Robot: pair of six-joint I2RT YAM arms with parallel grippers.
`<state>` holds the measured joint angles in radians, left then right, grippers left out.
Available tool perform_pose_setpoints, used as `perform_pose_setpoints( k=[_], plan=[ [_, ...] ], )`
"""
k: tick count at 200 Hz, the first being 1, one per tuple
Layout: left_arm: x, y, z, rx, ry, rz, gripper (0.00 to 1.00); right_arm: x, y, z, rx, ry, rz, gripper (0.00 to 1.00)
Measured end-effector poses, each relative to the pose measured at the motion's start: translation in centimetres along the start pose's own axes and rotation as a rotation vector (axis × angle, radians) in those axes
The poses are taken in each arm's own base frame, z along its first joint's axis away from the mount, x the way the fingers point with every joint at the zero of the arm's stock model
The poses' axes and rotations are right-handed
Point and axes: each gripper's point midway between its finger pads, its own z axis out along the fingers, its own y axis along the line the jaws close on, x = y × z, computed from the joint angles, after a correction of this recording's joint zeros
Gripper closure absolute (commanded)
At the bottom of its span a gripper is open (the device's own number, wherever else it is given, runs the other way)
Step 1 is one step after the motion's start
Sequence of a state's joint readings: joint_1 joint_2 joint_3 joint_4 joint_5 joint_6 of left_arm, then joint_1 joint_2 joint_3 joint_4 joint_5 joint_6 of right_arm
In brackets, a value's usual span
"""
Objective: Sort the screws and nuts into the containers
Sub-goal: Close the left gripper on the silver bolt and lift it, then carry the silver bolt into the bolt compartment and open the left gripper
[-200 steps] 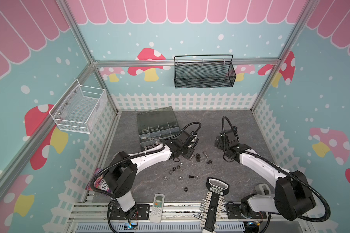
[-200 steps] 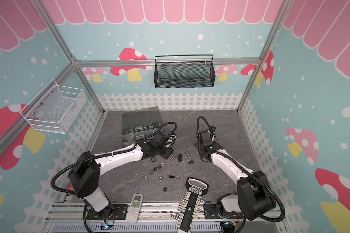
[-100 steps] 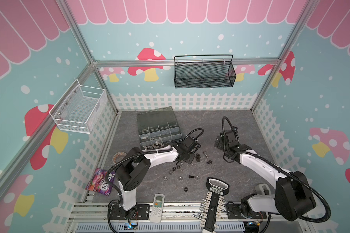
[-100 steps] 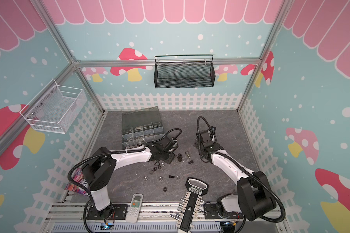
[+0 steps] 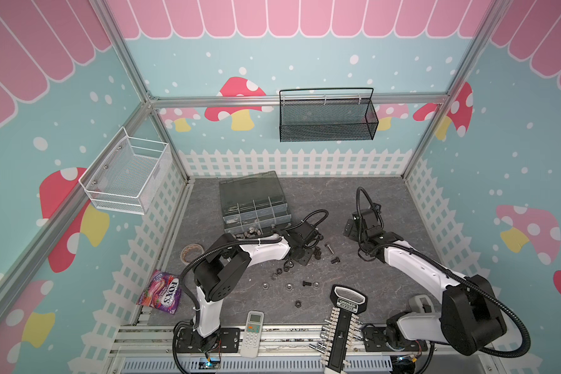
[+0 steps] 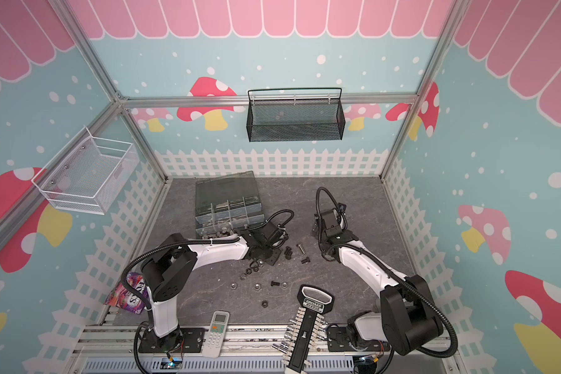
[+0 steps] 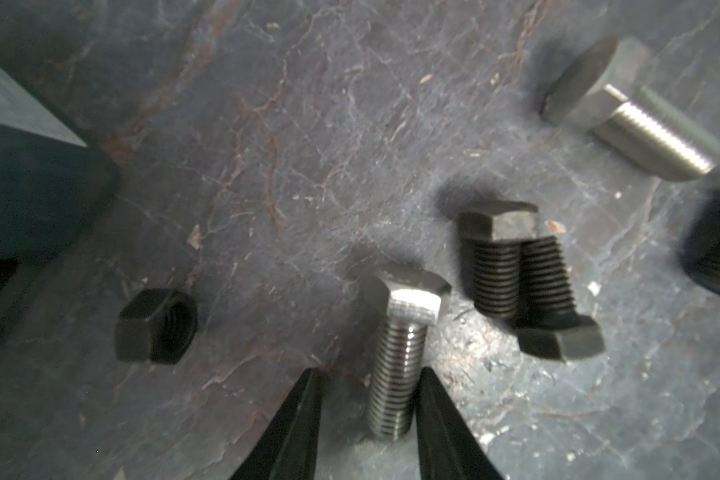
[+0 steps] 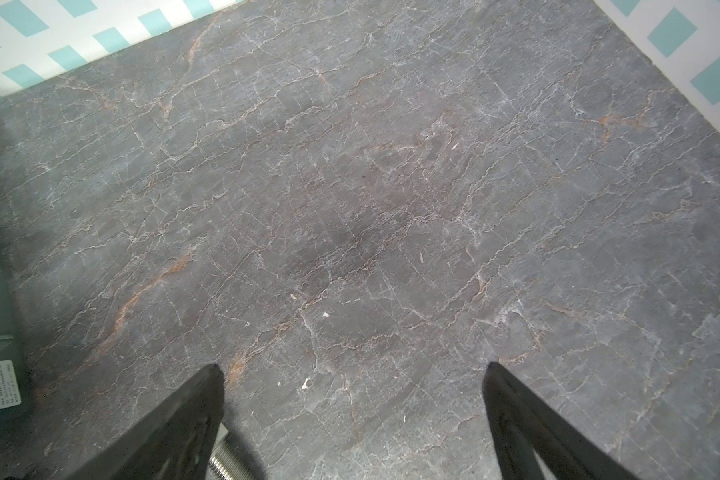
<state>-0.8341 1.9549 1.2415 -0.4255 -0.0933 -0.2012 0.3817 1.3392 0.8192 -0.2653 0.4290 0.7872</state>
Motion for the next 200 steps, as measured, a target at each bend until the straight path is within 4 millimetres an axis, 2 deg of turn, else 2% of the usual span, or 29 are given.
perform_pose_setpoints(
  k=[17, 31, 57, 112, 155, 175, 200],
  plan=[
    [-0.3, -0.1, 0.2, -0.001, -0.004, -0.001, 0.63, 0.0, 0.0, 0.0, 0.000, 0.000, 0.000, 0.02],
    [-0.5, -0.1, 0.2, 0.001, -0.006, 0.001, 0.70, 0.0, 0.0, 0.0, 0.000, 0.000, 0.000, 0.02],
    [-0.7, -0.2, 0.3, 0.001, -0.007, 0.003, 0.74, 0.0, 0.0, 0.0, 0.000, -0.001, 0.001, 0.02],
    [-0.8, -0.2, 0.3, 0.000, -0.010, 0.005, 0.89, -0.1, 0.0, -0.1, -0.002, -0.004, 0.003, 0.02],
    [-0.9, 0.0, 0.2, -0.012, -0.015, 0.005, 0.94, -0.1, 0.0, -0.1, -0.001, -0.003, 0.003, 0.02],
    [-1.4, 0.3, -0.6, -0.028, -0.036, 0.004, 0.95, -0.1, 0.0, -0.1, -0.002, -0.004, 0.005, 0.02],
    [-2.9, 1.2, -3.0, -0.037, -0.100, -0.011, 0.95, -0.1, 0.0, -0.1, -0.002, -0.004, 0.005, 0.02]
  ],
)
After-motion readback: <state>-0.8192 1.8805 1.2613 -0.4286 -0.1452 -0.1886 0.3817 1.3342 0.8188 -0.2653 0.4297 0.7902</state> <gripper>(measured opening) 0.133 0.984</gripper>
